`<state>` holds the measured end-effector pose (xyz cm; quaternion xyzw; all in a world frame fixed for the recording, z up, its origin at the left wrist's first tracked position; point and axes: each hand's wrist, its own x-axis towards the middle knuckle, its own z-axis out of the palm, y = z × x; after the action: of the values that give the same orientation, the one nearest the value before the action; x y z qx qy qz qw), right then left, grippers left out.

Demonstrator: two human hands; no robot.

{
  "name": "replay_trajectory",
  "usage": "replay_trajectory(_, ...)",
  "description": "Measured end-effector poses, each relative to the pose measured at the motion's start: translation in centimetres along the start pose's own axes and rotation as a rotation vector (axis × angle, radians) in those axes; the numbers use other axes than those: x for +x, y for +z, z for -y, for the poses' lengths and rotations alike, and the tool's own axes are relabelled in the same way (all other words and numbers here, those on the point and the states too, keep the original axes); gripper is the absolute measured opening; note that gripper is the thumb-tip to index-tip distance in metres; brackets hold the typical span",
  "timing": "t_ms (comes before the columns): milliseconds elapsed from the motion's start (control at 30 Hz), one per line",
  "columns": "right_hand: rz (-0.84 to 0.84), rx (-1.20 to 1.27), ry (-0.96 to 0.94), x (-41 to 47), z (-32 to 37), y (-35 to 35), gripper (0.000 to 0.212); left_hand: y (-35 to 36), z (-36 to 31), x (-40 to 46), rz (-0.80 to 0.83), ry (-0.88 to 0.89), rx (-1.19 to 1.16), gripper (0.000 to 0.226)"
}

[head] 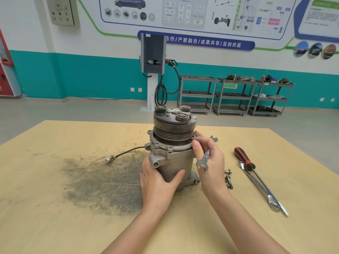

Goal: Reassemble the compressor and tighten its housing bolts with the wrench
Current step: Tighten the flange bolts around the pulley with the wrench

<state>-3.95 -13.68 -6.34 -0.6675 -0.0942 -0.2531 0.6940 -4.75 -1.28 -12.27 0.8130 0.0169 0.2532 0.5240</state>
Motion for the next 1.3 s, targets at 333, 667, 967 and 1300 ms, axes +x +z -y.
replay_trajectory(333,0.006,0.090,0.027,0.29,0.16,-0.16,0.003,0.12,0.00,0.03,-0.006,0.002,0.006,0.096)
replay_trajectory(667,-0.001,0.111,0.016,0.35,-0.10,-0.18,0.005,0.04,-0.12,-0.02,0.002,-0.014,-0.001,0.100)
replay_trajectory(967,-0.018,0.094,0.021,0.22,-0.11,-0.01,0.009,0.06,-0.07,-0.02,-0.005,-0.001,0.001,0.098)
replay_trajectory(1300,-0.019,0.078,0.023,0.28,-0.11,0.03,0.004,0.09,0.03,-0.03,-0.007,-0.005,-0.004,0.098)
